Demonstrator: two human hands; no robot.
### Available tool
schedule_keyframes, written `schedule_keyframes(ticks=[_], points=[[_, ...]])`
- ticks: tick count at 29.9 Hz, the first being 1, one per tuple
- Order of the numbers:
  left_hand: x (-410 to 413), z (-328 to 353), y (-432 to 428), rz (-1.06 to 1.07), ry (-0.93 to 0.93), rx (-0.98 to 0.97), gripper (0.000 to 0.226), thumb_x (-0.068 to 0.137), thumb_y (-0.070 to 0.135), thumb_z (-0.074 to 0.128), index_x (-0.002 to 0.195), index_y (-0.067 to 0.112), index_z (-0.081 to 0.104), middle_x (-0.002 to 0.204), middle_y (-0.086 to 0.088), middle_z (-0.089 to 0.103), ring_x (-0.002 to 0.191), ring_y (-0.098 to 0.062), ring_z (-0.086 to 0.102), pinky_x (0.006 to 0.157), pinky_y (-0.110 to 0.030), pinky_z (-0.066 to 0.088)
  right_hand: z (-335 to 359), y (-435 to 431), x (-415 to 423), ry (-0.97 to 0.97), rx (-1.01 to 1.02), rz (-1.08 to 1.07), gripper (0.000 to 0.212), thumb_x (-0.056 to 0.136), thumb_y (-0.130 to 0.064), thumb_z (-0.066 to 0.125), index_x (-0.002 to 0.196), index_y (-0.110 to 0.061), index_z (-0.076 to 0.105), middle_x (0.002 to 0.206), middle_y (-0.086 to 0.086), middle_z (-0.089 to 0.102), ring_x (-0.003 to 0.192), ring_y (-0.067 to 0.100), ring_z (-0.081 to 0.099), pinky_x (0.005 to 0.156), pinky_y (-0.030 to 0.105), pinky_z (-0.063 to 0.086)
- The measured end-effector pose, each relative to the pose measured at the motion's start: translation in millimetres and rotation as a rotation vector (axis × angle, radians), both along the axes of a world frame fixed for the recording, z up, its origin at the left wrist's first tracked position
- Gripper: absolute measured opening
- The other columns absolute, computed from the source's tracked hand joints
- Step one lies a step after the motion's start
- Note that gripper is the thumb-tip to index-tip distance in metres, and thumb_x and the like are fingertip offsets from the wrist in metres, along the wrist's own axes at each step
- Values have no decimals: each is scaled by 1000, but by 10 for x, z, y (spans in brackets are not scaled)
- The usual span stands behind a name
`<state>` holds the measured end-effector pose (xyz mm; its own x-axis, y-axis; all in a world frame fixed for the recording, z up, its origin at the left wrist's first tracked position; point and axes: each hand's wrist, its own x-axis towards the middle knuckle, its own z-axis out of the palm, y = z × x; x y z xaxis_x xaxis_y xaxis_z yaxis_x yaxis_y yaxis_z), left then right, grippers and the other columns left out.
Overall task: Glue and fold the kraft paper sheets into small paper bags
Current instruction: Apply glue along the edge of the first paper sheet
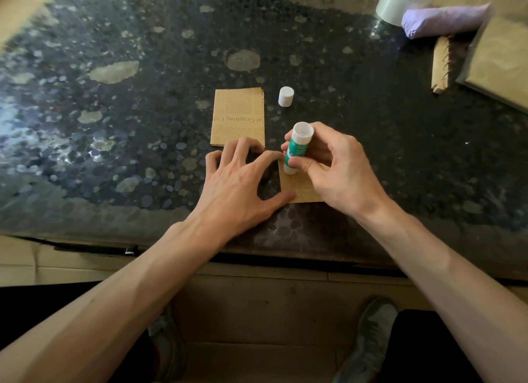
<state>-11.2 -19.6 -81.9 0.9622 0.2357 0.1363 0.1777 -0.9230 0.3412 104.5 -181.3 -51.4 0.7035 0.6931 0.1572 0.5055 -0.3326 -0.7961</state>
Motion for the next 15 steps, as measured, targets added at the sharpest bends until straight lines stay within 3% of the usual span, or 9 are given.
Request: schedule_keyframes(ticks=[5,9,15], points=[[1,-4,-4,6,-9,1,67,82,80,50,139,45,46,132,7,41,133,-17,34,108,-41,24,8,-12,13,-31,-19,-1,29,90,-23,82,114,-18,66,108,-12,75,106,2,71,95,33,60],[3,-2,-7,6,-10,-3,65,81,80,48,137,46,46,131,8,41,132,-17,34,108,-41,24,15,-2,-31,-78,-7,-72,37,83,-38,87,108,-22,64,104,-15,73,99,-1,71,87,25,61],[5,4,1,-2,-3,-5,63,82,79,52,136,46,47,133,7,41,133,-17,34,108,-43,25,13,0,-44,-74,-10,-74,39,80,-40,89,104,-23,63,99,-18,71,95,-4,71,82,17,59]])
